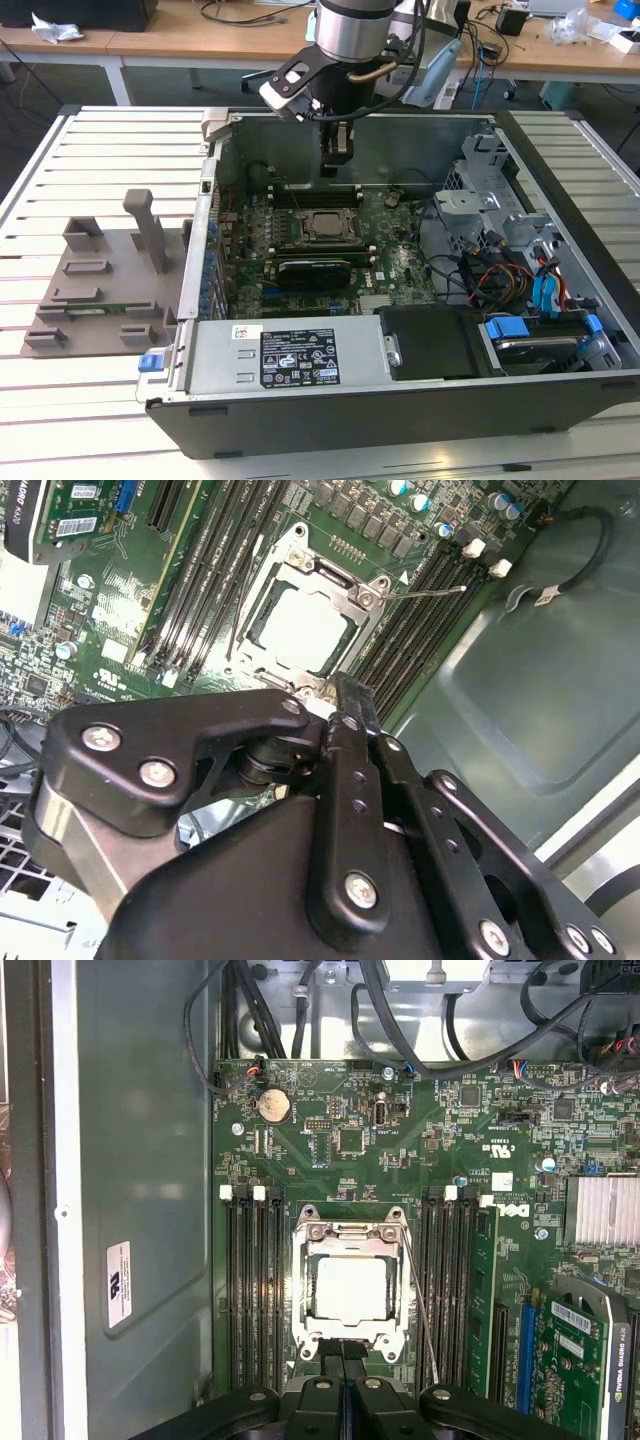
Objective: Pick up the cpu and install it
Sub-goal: 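Close the cpu cover, then install the first cpu locking lever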
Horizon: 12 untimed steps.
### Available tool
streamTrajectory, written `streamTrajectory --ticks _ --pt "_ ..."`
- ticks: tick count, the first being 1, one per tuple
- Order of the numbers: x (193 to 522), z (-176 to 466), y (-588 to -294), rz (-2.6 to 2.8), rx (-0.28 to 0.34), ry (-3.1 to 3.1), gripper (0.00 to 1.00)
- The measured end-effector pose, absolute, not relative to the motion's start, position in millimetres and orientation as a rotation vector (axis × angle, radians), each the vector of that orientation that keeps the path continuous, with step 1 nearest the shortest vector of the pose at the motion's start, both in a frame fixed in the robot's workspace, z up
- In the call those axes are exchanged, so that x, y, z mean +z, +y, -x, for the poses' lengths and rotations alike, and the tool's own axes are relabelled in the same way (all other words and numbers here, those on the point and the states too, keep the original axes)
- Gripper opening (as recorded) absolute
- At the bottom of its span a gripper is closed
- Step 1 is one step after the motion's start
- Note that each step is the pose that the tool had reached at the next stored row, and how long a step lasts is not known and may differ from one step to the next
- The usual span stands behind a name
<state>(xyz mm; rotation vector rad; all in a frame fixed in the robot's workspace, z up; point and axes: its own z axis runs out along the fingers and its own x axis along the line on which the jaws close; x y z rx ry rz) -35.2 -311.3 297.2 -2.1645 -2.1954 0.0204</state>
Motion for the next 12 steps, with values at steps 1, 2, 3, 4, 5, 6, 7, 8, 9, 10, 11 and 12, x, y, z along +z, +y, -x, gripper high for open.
streamTrajectory --ticks 1,2,3,4,5,6,7,8,9,10,11,12 --pt "297.2 35.2 -311.3 2.165 0.02 -2.195 0.11" --pt "297.3 35.2 -311.3 2.165 0.02 -2.195 0.11" --pt "297.3 35.2 -311.3 2.165 0.02 -2.195 0.11" --pt "297.3 35.2 -311.3 2.165 0.02 -2.195 0.11" --pt "297.4 35.2 -311.3 2.165 0.02 -2.195 0.11" --pt "297.4 35.2 -311.3 2.165 0.02 -2.195 0.11" --pt "297.4 35.2 -311.3 2.165 0.02 -2.195 0.11" --pt "297.5 35.2 -311.3 2.163 0.02 -2.197 0.11" --pt "297.5 35.2 -311.4 2.152 0.021 -2.208 0.11" --pt "297.6 35.3 -311.4 2.143 0.022 -2.217 0.11" --pt "297.6 35.3 -311.4 2.128 0.022 -2.231 0.11" --pt "297.5 35.2 -311.3 2.105 0.023 -2.253 0.11"
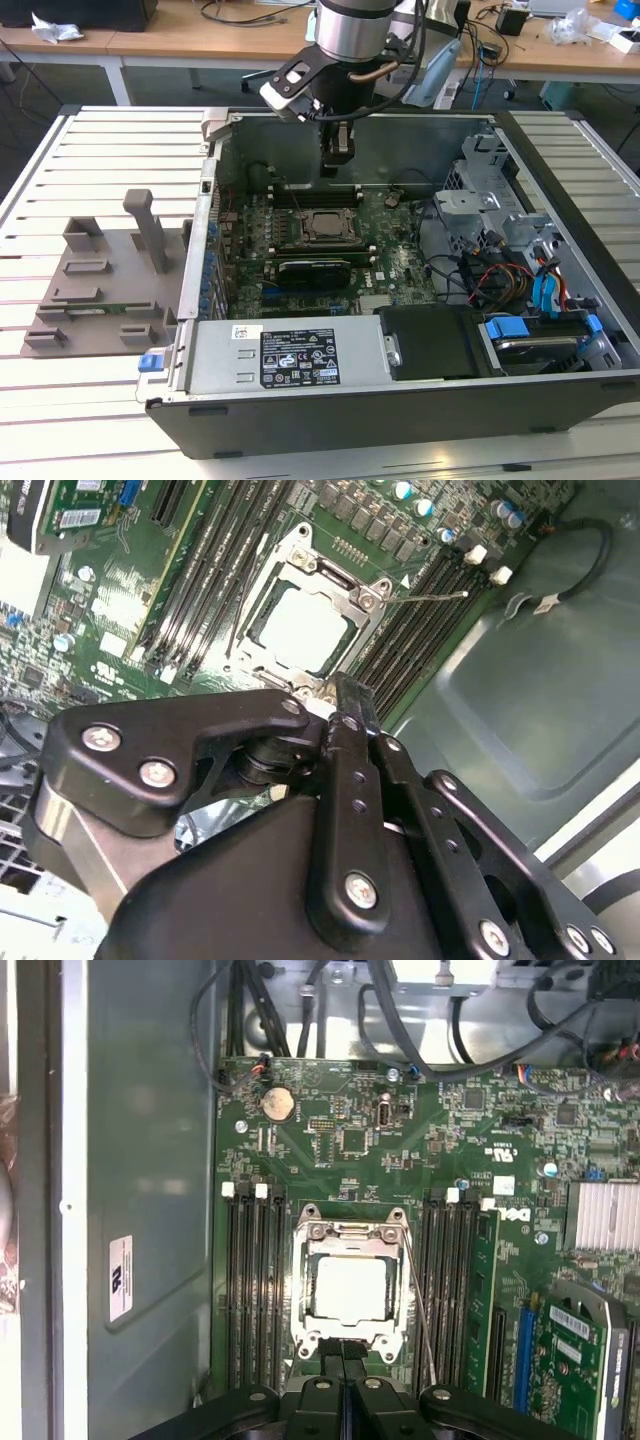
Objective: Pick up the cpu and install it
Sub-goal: 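Install the first cpu locking lever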
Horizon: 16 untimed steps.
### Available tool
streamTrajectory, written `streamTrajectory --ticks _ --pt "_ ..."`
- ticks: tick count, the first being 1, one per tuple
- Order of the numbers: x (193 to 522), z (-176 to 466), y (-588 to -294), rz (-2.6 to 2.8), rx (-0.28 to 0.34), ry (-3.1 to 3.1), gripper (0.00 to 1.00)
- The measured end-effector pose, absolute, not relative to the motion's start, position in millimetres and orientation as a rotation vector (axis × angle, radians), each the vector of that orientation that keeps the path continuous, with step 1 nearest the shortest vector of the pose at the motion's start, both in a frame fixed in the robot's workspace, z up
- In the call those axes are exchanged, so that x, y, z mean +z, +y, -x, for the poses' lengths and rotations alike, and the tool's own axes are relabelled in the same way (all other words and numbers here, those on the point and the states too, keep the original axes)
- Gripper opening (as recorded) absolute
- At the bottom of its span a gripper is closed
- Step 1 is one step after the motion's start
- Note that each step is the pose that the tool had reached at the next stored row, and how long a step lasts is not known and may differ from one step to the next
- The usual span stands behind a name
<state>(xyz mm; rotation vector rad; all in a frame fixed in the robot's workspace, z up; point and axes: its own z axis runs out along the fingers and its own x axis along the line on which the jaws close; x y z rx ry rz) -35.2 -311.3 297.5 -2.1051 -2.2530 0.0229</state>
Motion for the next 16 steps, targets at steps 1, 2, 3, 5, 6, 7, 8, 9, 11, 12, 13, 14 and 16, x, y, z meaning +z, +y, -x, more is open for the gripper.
streamTrajectory --ticks 1,2,3,5,6,7,8,9,11,12,13,14,16 --pt "297.5 35.2 -311.3 2.074 0.024 -2.281 0.11" --pt "297.5 35.2 -311.3 2.056 0.025 -2.298 0.11" --pt "297.5 35.2 -311.3 2.04 0.026 -2.313 0.11" --pt "297.5 35.2 -311.3 1.963 0.028 -2.379 0.11" --pt "297.5 35.2 -311.3 1.915 0.03 -2.419 0.11" --pt "297.5 35.2 -311.3 1.888 0.031 -2.44 0.11" --pt "297.4 35.2 -311.3 1.864 0.032 -2.458 0.11" --pt "297.5 35.2 -311.3 1.838 0.033 -2.478 0.11" --pt "297.5 35.2 -311.3 1.805 0.034 -2.502 0.11" --pt "297.5 35.2 -311.3 1.794 0.034 -2.511 0.11" --pt "297.5 35.2 -311.3 1.78 0.035 -2.521 0.11" --pt "297.5 35.2 -311.3 1.768 0.035 -2.529 0.11" --pt "297.5 35.2 -311.3 1.726 0.037 -2.559 0.11"
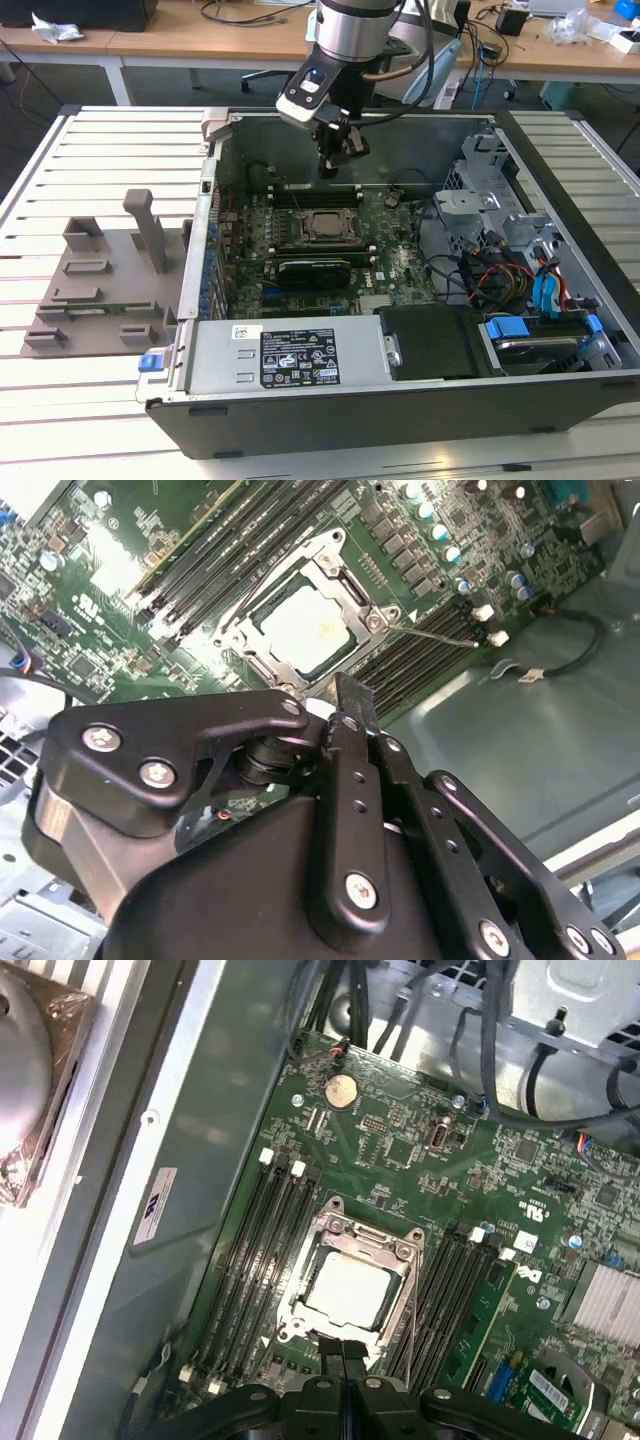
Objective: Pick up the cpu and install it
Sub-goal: 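Install the first cpu locking lever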
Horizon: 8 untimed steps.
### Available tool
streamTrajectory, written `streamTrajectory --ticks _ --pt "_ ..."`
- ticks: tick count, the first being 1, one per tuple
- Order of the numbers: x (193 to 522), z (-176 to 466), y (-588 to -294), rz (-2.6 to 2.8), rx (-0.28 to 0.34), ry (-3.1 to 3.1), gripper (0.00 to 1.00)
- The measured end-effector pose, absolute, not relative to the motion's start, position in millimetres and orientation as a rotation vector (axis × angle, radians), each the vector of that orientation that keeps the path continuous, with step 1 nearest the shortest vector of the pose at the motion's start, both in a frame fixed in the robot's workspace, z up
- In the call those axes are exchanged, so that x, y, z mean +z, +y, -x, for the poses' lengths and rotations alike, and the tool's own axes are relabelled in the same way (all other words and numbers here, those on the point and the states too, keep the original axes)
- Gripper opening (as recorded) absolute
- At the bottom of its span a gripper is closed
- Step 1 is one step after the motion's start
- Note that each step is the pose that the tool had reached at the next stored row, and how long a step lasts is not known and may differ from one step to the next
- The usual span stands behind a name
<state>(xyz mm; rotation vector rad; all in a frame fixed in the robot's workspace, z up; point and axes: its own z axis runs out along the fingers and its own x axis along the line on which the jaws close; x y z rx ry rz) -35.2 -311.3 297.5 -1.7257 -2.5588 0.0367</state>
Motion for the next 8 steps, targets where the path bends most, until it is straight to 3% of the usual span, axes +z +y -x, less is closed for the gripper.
streamTrajectory --ticks 8 --pt "297.5 35.2 -311.3 1.625 0.04 -2.625 0.11"
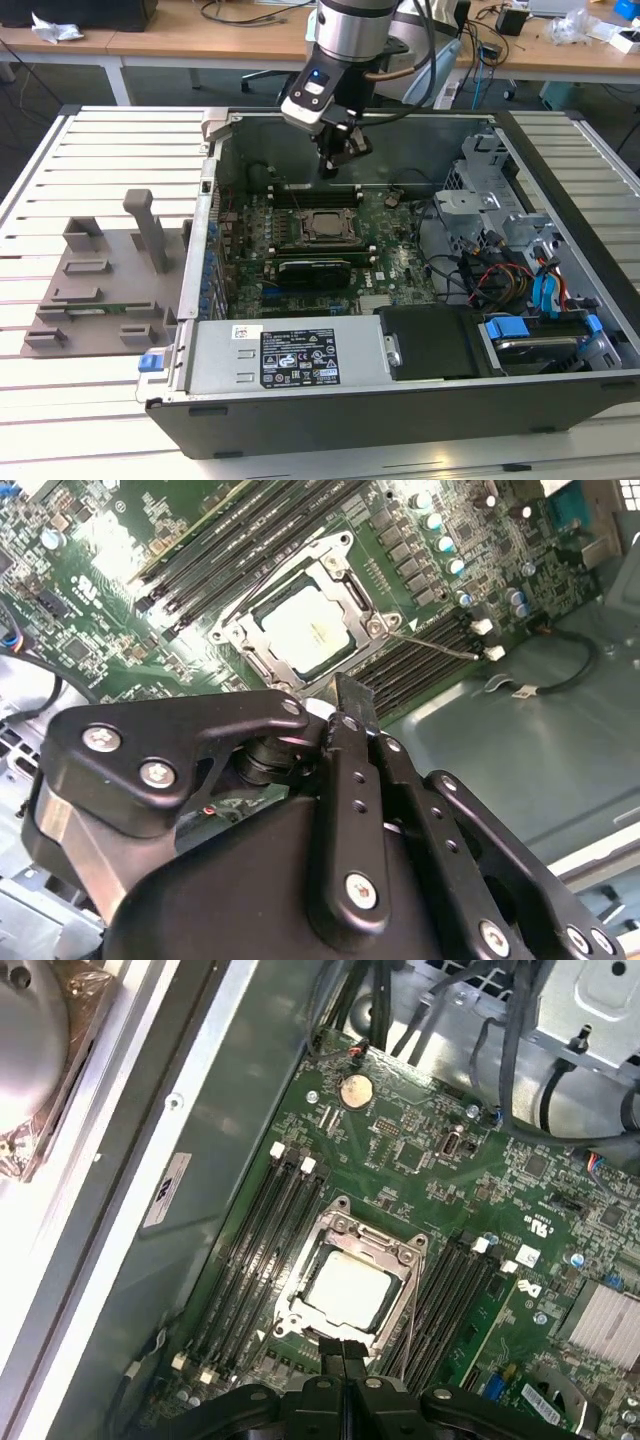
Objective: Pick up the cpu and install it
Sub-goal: 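Install the first cpu locking lever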
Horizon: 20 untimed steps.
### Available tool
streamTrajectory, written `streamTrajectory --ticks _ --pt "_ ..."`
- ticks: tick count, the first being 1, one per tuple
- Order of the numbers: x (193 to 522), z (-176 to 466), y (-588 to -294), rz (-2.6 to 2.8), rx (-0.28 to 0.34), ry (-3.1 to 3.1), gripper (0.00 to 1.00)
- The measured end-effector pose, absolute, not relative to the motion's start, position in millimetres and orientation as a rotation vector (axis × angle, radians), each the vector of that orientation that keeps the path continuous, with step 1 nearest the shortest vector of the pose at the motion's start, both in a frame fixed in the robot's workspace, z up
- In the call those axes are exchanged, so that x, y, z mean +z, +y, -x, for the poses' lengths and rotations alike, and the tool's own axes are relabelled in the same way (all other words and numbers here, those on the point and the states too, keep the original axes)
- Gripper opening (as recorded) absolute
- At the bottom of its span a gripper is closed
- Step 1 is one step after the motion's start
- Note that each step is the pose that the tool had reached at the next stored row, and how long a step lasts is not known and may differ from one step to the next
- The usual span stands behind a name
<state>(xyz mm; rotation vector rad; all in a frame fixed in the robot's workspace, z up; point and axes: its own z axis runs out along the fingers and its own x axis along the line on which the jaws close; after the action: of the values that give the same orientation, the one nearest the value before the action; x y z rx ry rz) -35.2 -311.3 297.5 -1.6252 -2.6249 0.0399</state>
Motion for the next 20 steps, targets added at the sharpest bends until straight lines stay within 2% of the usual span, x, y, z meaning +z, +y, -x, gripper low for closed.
streamTrajectory --ticks 20 --pt "297.5 35.2 -311.3 1.378 0.048 -2.766 0.11"
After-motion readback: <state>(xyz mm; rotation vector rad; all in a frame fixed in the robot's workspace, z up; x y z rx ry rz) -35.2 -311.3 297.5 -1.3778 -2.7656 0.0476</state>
